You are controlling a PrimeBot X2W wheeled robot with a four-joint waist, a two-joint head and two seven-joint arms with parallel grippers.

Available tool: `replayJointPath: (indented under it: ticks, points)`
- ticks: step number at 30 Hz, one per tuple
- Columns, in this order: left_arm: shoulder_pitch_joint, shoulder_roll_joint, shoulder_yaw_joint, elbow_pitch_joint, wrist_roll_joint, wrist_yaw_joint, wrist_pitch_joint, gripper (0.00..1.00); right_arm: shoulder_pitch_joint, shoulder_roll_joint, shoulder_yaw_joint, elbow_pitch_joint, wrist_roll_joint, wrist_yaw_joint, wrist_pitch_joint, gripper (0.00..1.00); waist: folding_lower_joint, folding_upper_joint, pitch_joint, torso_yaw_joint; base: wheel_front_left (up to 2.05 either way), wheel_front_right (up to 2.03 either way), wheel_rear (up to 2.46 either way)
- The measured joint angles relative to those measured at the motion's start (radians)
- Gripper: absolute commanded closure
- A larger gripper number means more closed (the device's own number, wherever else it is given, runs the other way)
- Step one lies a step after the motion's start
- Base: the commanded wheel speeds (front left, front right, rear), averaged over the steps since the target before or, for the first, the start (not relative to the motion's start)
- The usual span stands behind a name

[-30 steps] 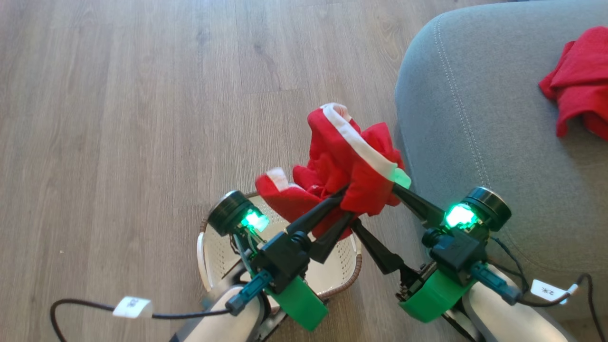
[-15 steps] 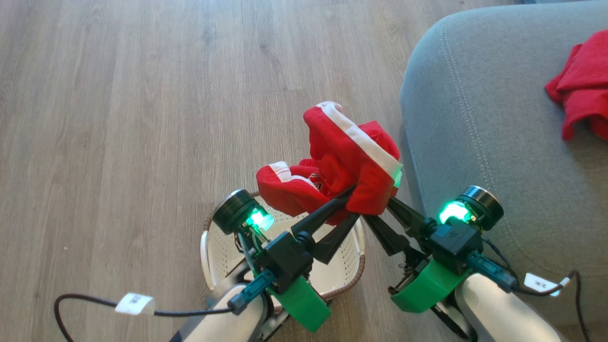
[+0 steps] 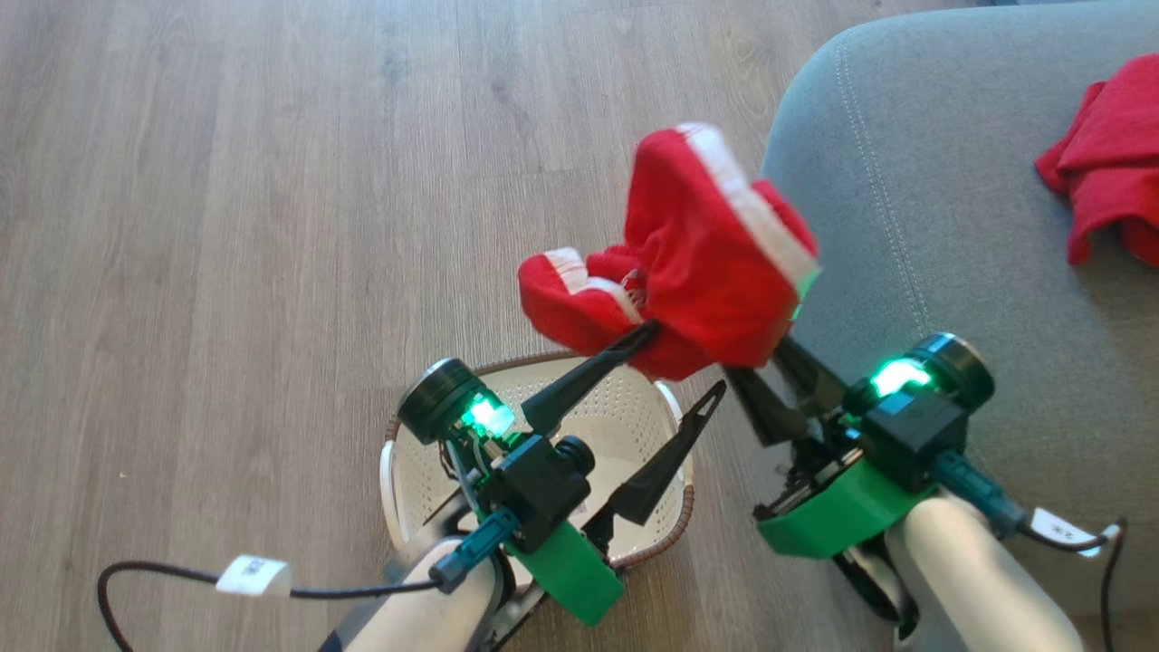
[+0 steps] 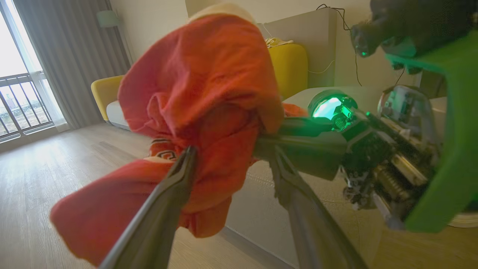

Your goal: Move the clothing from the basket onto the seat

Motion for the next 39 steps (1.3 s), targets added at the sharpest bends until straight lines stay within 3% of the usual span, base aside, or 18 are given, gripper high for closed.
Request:
replayJointPath:
  ticks: [19, 31, 39]
  points:
    - [0.033, 0.007, 0.026, 0.080, 0.059, 0.011, 0.002, 0.00, 0.124, 0.109, -0.340, 0.033, -0.063, 0.000, 0.000, 1.00, 0.0000, 0.0000, -0.014, -0.002, 0.00, 0.00, 0.00]
    - [0.063, 0.023, 0.011, 0.124, 0.041, 0.017, 0.002, 0.00, 0.179, 0.145, -0.465, 0.108, -0.049, 0.000, 0.000, 1.00, 0.0000, 0.0000, -0.016, -0.018, 0.00, 0.00, 0.00]
    - [0.093, 0.022, -0.003, 0.158, 0.022, 0.009, 0.004, 0.00, 0.210, 0.152, -0.483, 0.154, -0.036, 0.000, 0.000, 1.00, 0.0000, 0.0000, -0.011, -0.022, 0.00, 0.00, 0.00]
